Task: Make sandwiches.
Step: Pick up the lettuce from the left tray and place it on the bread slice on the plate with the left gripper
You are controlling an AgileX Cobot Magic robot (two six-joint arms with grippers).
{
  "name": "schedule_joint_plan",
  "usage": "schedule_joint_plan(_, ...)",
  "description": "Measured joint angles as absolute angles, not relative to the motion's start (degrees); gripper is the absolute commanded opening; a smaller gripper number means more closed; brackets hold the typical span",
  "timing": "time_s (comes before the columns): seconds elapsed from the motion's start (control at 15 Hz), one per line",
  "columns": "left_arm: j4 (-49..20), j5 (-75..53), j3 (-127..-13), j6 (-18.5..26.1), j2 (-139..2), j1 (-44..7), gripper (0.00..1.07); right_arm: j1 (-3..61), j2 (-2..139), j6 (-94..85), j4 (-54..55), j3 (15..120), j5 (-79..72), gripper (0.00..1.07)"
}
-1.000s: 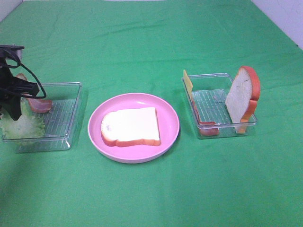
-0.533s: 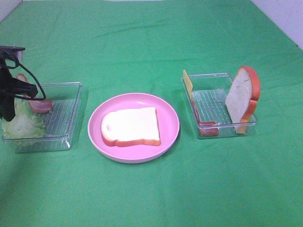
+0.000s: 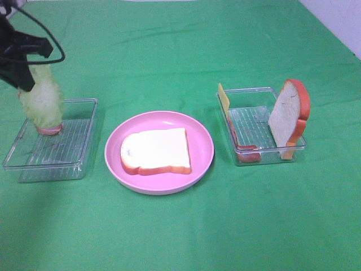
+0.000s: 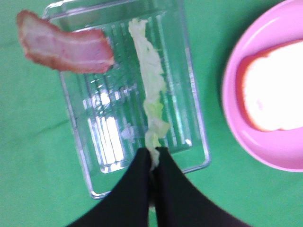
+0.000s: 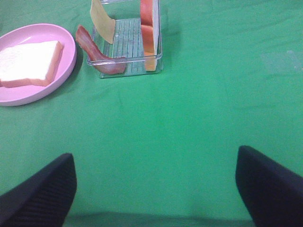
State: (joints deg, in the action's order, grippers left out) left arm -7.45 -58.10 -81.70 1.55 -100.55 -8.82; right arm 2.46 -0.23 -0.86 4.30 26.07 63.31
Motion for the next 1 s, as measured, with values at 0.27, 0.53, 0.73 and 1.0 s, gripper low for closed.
schedule_joint_plan(0.27,-18.3,-59.7,-89.0,6.6,-100.5,-15.4,0.0,2.5,-0.2,-0.9,4.3,26.1,63.3,0.87)
schedule_joint_plan(0.53,-30.1,-59.8,-89.6,11.8,-104.9,-19.1,0.0,2.5,-0.2,-0.9,4.3,26.1,63.3,0.87)
schedule_joint_plan(0.73,-37.9,-59.4,-89.6,18.5,-110.0,-22.5,0.0,2.5,-0.2,-0.9,4.3,26.1,63.3,0.87)
schedule_joint_plan(1.0,-44.1,-57.9,-90.9,22.9,-117.4,-25.6,0.0,2.5,-0.2,-0.9,4.3,26.1,63.3,0.87)
